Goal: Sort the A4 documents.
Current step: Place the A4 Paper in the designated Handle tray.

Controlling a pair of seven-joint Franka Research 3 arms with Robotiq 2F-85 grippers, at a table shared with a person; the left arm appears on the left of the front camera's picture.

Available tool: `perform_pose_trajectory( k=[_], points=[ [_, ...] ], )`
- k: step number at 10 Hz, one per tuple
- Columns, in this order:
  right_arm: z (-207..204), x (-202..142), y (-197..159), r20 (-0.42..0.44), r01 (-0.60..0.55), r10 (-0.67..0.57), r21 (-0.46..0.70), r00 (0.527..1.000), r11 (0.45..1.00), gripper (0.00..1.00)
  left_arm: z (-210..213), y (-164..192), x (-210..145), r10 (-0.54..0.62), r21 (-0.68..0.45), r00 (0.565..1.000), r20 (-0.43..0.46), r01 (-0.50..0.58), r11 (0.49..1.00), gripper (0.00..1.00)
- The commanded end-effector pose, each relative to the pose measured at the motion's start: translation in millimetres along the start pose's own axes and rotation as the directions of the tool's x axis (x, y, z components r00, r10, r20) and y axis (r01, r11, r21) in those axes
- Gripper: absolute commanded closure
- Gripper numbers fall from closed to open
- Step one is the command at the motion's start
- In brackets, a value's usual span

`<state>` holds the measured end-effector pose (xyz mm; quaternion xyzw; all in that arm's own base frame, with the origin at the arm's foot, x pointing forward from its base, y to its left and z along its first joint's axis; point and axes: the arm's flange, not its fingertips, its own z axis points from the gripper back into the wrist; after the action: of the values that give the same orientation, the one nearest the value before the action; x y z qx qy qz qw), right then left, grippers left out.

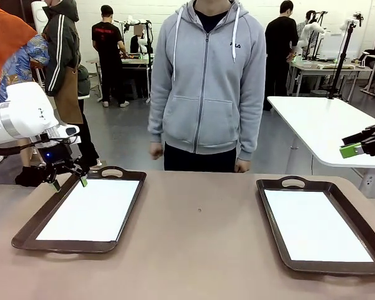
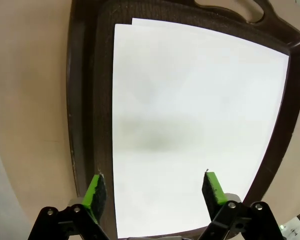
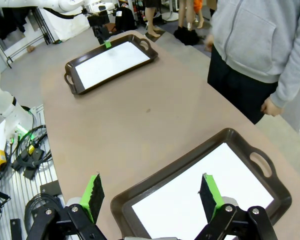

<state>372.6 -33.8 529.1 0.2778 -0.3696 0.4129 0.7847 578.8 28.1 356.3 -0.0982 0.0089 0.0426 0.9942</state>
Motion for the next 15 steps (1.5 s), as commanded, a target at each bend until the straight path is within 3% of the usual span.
perform_pose_trajectory(
  k=[1, 3, 4, 15],
  points=[
    [-1.0, 0.1, 0.2, 0.002, 0.000, 0.000, 0.005, 1.000, 1.000, 0.00, 2.2, -3.0, -3.4, 0.029, 0.025, 0.999, 0.020, -0.030, 0.999, 0.00],
    [-1.0, 0.1, 0.2, 0.002, 0.000, 0.000, 0.005, 1.000, 1.000, 0.00, -4.2, -6.1, -2.8, 0.053, -0.137, 0.998, -0.039, -0.058, 0.989, 0.00],
    [-1.0, 0.1, 0.2, 0.002, 0.000, 0.000, 0.005, 1.000, 1.000, 0.00, 2.2, -0.7, 0.0, 0.007, -0.006, 1.000, 0.006, -0.007, 1.000, 0.00],
    [-1.0, 0.1, 0.2, 0.002, 0.000, 0.000, 0.005, 1.000, 1.000, 0.00, 2.2, -0.7, 0.0, 0.007, -0.006, 1.000, 0.006, -0.007, 1.000, 0.00]
  ],
)
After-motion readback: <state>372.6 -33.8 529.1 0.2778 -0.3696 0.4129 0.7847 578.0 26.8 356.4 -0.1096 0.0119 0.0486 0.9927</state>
